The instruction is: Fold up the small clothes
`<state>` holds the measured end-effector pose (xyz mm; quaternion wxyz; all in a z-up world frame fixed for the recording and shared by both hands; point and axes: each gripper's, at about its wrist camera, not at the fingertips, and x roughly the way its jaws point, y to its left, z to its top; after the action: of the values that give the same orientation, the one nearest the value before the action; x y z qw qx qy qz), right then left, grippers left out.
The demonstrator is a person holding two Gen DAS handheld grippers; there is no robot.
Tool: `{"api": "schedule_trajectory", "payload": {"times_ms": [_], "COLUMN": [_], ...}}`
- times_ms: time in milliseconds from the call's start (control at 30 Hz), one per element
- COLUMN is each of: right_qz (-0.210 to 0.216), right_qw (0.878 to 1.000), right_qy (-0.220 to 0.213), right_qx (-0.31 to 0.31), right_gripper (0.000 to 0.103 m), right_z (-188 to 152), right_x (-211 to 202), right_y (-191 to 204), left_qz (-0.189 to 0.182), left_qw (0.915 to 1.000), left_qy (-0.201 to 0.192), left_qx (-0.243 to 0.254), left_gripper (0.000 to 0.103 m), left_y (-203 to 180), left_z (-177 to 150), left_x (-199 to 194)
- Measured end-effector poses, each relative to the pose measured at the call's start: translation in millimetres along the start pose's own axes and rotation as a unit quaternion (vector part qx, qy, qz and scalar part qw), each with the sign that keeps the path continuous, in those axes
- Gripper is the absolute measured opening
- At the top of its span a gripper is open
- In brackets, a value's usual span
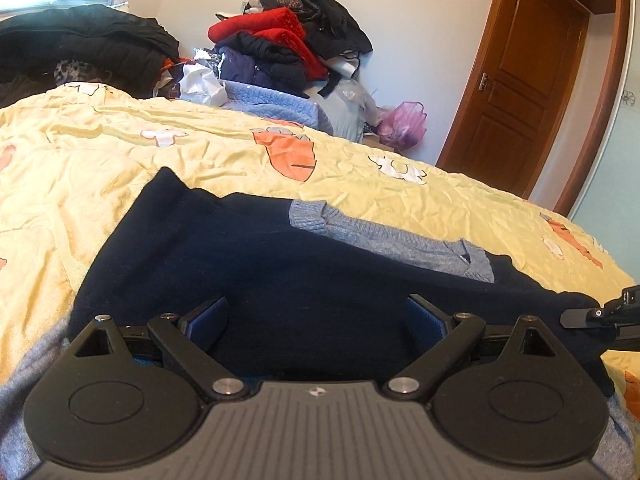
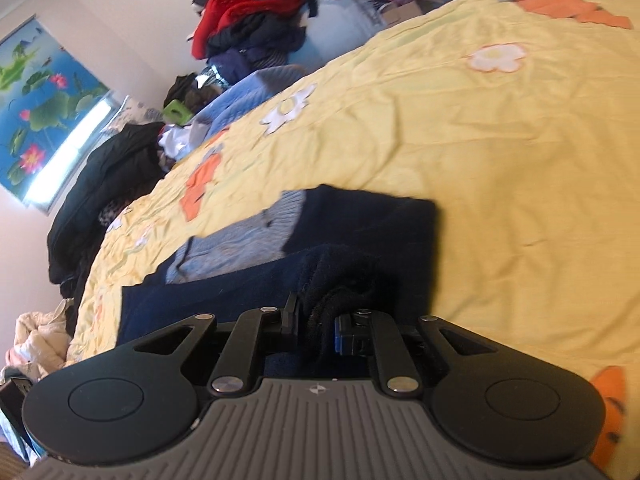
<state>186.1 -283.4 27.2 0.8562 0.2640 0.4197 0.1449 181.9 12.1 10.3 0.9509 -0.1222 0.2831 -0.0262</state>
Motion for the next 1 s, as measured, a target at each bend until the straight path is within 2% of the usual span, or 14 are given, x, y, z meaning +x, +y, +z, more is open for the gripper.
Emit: {"api": "schedule_trajectory", "payload": {"times_ms": [200,267,300,333,400,433,533,600,700,800,900,1000], "right_qz": [-0.027,-0.042,-0.056,-0.078,-0.106,-0.101,-0.093,-0.105,-0.152,-0.168,-0.188,-0.201], "right_qw": [0.999,0.998,0.996,0.991,0.977,0.974,0.974,0.971,0.968,0.958,0.941,0.939], "right_qy": [-0.017,-0.036,-0.057,-0.095,-0.17,-0.179,-0.14,-0.119,-0.092,-0.107,-0.118,-0.112], "right_qx": [-0.034,-0.035,-0.036,-0.046,-0.076,-0.093,-0.154,-0.18,-0.175,-0.205,-0.255,-0.255], "right_gripper": [0.02,0.024,0.035,0.04,0.043,0.045,0.053,0.053,0.053,0.053,0.055,0.056], "right_z": [-11.3,-13.4,-13.8,-15.7,-24.9,-28.2,-34.2,-35.4,-33.6,-44.7,-58.7,-57.8], "right_x": [6.4,-0.1,-8.4,-21.3,-42.0,-44.3,-20.9,6.3,41.0,52.2,56.8,56.2], "right_y": [3.5,7.1,11.4,17.7,39.0,50.2,82.7,93.3,87.3,81.4,85.0,90.4], "left_qz": [0.006,0.017,0.026,0.033,0.039,0.037,0.055,0.072,0.064,0.041,0.043,0.053], "left_qw": [0.9999,0.9993,0.9988,0.9983,0.9978,0.9977,0.9934,0.9886,0.9887,0.9921,0.9903,0.9885], "left_qy": [0.014,0.02,0.017,0.009,0.003,0.014,0.064,0.079,0.063,0.069,0.071,0.084], "left_qx": [0.007,0.026,0.039,0.047,0.054,0.055,0.077,0.107,0.12,0.097,0.111,0.114], "left_gripper": [0.096,0.096,0.096,0.096,0.096,0.096,0.096,0.097,0.101,0.103,0.103,0.103], "left_y": [-1.8,-5.1,-6.5,-7.2,-7.5,-8.0,-15.9,-20.4,-17.3,-5.3,-10.1,-12.3], "left_z": [2.7,6.3,8.0,9.9,17.5,23.3,37.2,36.8,29.7,30.7,32.8,37.1], "left_x": [3.6,1.2,-2.4,-5.9,-5.7,-0.1,30.6,48.5,54.2,57.9,61.7,56.2]}}
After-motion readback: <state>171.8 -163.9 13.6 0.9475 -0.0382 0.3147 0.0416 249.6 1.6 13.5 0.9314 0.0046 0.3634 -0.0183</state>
